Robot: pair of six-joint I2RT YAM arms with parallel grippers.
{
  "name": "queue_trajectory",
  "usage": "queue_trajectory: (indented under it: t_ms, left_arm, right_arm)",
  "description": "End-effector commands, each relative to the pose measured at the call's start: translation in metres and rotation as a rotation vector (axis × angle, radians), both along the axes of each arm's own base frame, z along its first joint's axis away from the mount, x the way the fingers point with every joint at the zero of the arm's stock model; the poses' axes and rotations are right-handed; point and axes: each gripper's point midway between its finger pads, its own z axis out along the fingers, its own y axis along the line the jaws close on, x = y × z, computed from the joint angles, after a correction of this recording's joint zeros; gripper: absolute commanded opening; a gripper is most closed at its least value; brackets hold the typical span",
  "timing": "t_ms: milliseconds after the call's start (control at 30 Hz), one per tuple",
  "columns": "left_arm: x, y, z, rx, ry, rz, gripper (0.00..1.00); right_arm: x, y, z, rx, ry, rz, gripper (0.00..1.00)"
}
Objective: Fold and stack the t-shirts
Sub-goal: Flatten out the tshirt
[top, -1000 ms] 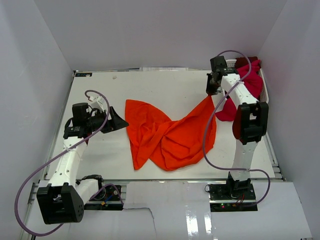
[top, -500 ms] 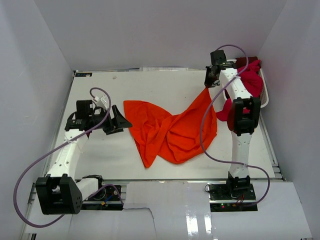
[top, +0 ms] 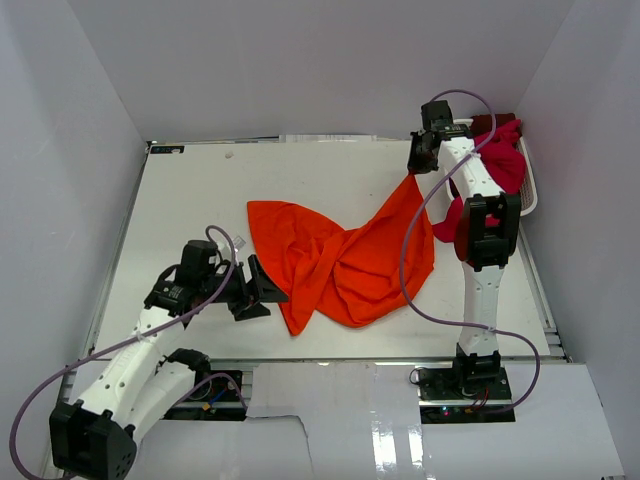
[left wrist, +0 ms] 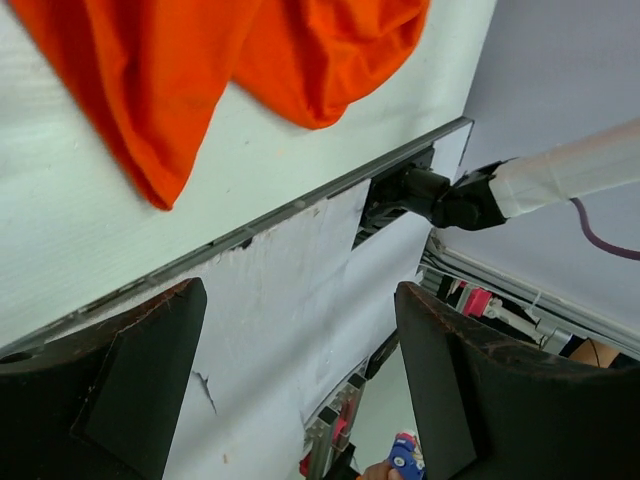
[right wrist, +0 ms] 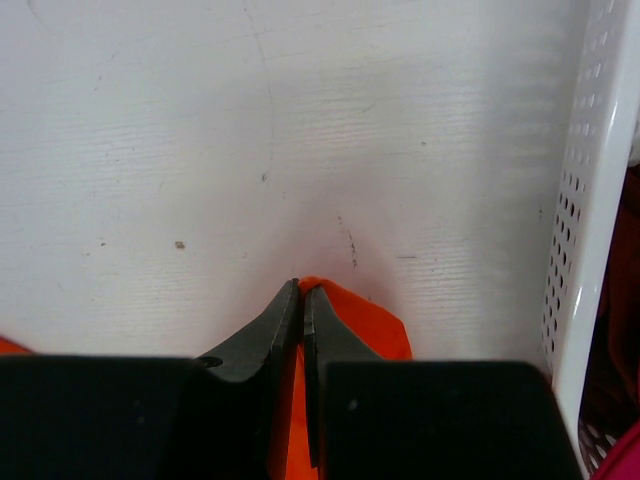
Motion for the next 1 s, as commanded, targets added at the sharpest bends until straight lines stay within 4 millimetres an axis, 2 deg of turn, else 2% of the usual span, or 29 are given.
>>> queue_trajectory:
  t_ms: [0, 167, 400, 600, 633, 967]
  left_arm:
    - [-0.006, 0.003, -0.015, 0.02, 0.064, 0.09, 0.87]
    - [-0.011, 0.007, -0.041, 0.11, 0.087, 0.118, 0.87]
    - [-0.003, 0.012, -0.073, 0.259, 0.132, 0.161, 0.88]
    - [0.004, 0.001, -0.086, 0.234, 0.162, 0.157, 0.85]
    - [0.001, 0.0, -0.093, 0.24, 0.189, 0.149, 0.84]
    - [-0.009, -0.018, -0.109, 0.291, 0.227, 0.089, 0.81]
  right_arm:
    - [0.009, -0.002, 0.009, 0.011, -0.054, -0.002, 0.08]
    - [0.007, -0.002, 0.011, 0.01, -0.057, 0.002, 0.08]
    - [0.005, -0.002, 0.012, 0.01, -0.068, 0.004, 0.08]
    - [0.007, -0.001, 0.01, 0.015, -0.069, 0.01, 0.08]
    - [0.006, 0.0, 0.009, 0.016, -0.067, 0.013, 0.08]
    - [0.007, -0.003, 0.006, -0.001, -0.065, 0.015, 0.08]
